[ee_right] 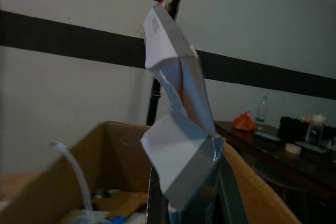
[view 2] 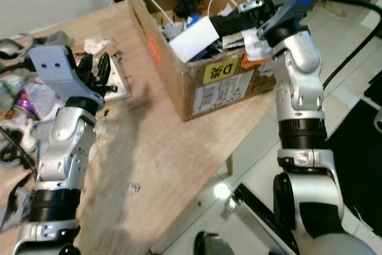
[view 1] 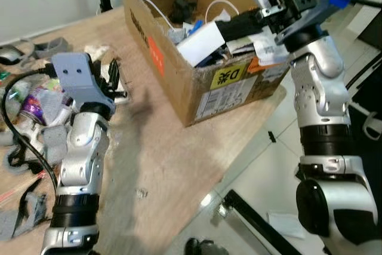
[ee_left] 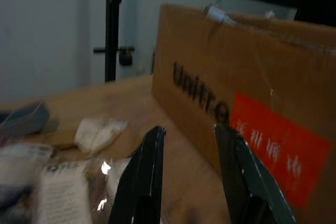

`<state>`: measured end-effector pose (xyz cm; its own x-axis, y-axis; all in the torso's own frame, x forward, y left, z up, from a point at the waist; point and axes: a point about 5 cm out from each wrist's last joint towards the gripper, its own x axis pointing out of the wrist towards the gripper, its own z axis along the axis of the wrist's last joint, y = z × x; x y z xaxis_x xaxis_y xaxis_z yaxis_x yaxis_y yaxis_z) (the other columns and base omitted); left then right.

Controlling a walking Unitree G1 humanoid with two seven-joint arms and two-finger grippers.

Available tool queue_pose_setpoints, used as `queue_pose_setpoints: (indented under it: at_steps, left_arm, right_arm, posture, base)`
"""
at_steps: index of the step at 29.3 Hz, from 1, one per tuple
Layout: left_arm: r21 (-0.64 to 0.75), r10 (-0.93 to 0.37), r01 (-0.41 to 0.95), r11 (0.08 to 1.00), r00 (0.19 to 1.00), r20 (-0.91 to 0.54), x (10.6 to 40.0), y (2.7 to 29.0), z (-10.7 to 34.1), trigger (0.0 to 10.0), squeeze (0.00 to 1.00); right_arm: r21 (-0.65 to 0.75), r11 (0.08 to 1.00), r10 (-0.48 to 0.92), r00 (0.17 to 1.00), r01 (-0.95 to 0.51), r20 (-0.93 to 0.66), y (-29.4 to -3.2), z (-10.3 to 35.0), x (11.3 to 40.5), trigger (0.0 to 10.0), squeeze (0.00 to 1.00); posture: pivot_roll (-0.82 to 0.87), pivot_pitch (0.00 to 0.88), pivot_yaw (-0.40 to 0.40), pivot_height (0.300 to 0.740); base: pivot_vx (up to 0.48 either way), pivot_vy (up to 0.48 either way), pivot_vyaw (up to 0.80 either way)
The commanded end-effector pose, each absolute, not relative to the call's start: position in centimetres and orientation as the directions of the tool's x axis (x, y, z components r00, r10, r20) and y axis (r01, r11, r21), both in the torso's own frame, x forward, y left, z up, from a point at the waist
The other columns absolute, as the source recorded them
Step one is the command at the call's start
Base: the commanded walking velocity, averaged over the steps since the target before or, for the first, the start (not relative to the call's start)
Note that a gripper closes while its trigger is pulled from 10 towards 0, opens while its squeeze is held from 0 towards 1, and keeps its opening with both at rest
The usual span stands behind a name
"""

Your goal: Picking trash to rubbish bin

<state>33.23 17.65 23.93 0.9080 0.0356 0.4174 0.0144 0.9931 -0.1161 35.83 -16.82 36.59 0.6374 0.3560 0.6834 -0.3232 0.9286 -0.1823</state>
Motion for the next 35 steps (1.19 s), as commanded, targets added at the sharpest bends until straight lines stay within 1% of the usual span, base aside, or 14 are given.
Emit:
queue_pose_setpoints:
  at_steps: [1, 4, 9, 11, 13, 14, 15, 18, 20, 24, 28, 30, 33, 35]
  left_arm:
    - [-0.117, 0.048, 0.003, 0.993, 0.903, 0.426, 33.0, 17.8, 23.7, 10.0, 0.00]
    - [-0.119, 0.051, 0.001, 0.993, 0.902, 0.428, 33.0, 17.9, 23.6, 10.0, 0.00]
    - [-0.112, 0.045, 0.005, 0.994, 0.899, 0.436, 32.8, 17.9, 23.6, 10.0, 0.00]
    - [-0.109, 0.041, 0.007, 0.994, 0.899, 0.435, 32.9, 17.8, 23.5, 10.0, 0.00]
    - [-0.101, 0.038, 0.008, 0.995, 0.897, 0.440, 32.9, 17.8, 23.6, 10.0, 0.00]
    - [-0.097, 0.037, 0.007, 0.995, 0.896, 0.442, 32.9, 17.8, 23.6, 10.0, 0.00]
    - [-0.097, 0.040, 0.004, 0.995, 0.894, 0.445, 33.0, 17.9, 23.7, 10.0, 0.00]
    - [-0.099, 0.036, 0.010, 0.995, 0.893, 0.449, 32.9, 17.9, 23.8, 10.0, 0.00]
    - [-0.090, 0.030, 0.012, 0.996, 0.893, 0.449, 33.0, 17.8, 23.8, 10.0, 0.00]
    - [-0.090, 0.033, 0.008, 0.996, 0.893, 0.449, 32.9, 18.0, 23.7, 10.0, 0.00]
    - [-0.083, 0.030, 0.008, 0.996, 0.892, 0.451, 33.0, 17.9, 23.8, 10.0, 0.00]
    - [-0.083, 0.035, 0.004, 0.997, 0.889, 0.458, 33.0, 18.0, 24.0, 10.0, 0.00]
    - [-0.084, 0.039, 0.000, 0.996, 0.886, 0.463, 33.0, 18.2, 24.2, 10.0, 0.00]
    - [-0.080, 0.049, -0.013, 0.997, 0.883, 0.468, 33.0, 18.5, 24.4, 10.0, 0.00]
  right_arm:
    - [-0.192, 0.936, 0.340, 0.614, -0.296, 0.712, -17.4, 37.4, 35.4, 10.0, 0.00]
    - [-0.192, 0.937, 0.339, 0.617, -0.293, 0.710, -17.5, 37.4, 35.5, 10.0, 0.00]
    - [-0.191, 0.939, 0.332, 0.618, -0.286, 0.713, -17.7, 37.4, 35.6, 10.0, 0.00]
    - [-0.202, 0.947, 0.317, 0.614, -0.251, 0.723, -18.1, 37.6, 35.6, 10.0, 0.00]
    - [-0.171, 0.970, 0.243, 0.634, -0.173, 0.734, -19.8, 37.9, 35.8, 10.0, 0.00]
    - [-0.149, 0.978, 0.209, 0.648, -0.148, 0.732, -20.6, 38.0, 36.0, 10.0, 0.00]
    - [-0.123, 0.988, 0.154, 0.683, -0.093, 0.714, -22.2, 37.6, 36.4, 10.0, 0.00]
    - [-0.111, 0.993, 0.096, 0.748, -0.031, 0.657, -24.0, 36.5, 37.0, 10.0, 0.00]
    - [-0.090, 0.996, 0.064, 0.774, -0.010, 0.630, -25.0, 35.8, 37.2, 10.0, 0.00]
    - [-0.076, 0.997, 0.038, 0.797, 0.010, 0.603, -26.0, 34.9, 37.4, 10.0, 0.00]
    - [-0.073, 0.997, 0.030, 0.807, 0.016, 0.589, -26.5, 34.5, 37.8, 10.0, 0.00]
    - [-0.066, 0.998, 0.026, 0.810, 0.017, 0.586, -26.7, 34.6, 38.0, 10.0, 0.00]
    - [-0.061, 0.998, 0.030, 0.803, 0.007, 0.596, -26.7, 35.0, 38.0, 10.0, 0.00]
    - [-0.051, 0.999, 0.042, 0.792, -0.013, 0.609, -26.5, 35.5, 38.1, 10.0, 0.00]
  posture:
    - [0.01, 0.186, -0.064, 0.740]
    - [0.00, 0.205, -0.065, 0.740]
    - [0.01, 0.194, -0.066, 0.740]
    - [0.01, 0.213, -0.065, 0.740]
    - [0.01, 0.185, -0.064, 0.740]
    - [0.01, 0.185, -0.064, 0.740]
    - [0.01, 0.205, -0.064, 0.740]
    - [0.01, 0.185, -0.063, 0.740]
    - [0.01, 0.197, -0.064, 0.740]
    - [0.01, 0.194, -0.057, 0.740]
    - [0.02, 0.206, -0.057, 0.740]
    - [0.02, 0.196, -0.051, 0.740]
    - [0.03, 0.188, -0.049, 0.740]
    - [0.04, 0.207, -0.048, 0.740]
  base:
    - [0.000, 0.000, 0.00]
    - [0.000, 0.000, 0.00]
    - [0.000, 0.000, 0.00]
    - [0.000, 0.000, 0.00]
    - [0.000, 0.000, 0.00]
    - [0.000, 0.000, 0.00]
    - [0.000, 0.000, 0.00]
    - [0.000, 0.000, 0.00]
    - [0.000, 0.000, 0.00]
    - [0.000, 0.000, 0.00]
    - [0.000, 0.000, 0.00]
    - [0.000, 0.000, 0.00]
    - [0.000, 0.000, 0.00]
    - [0.000, 0.000, 0.00]
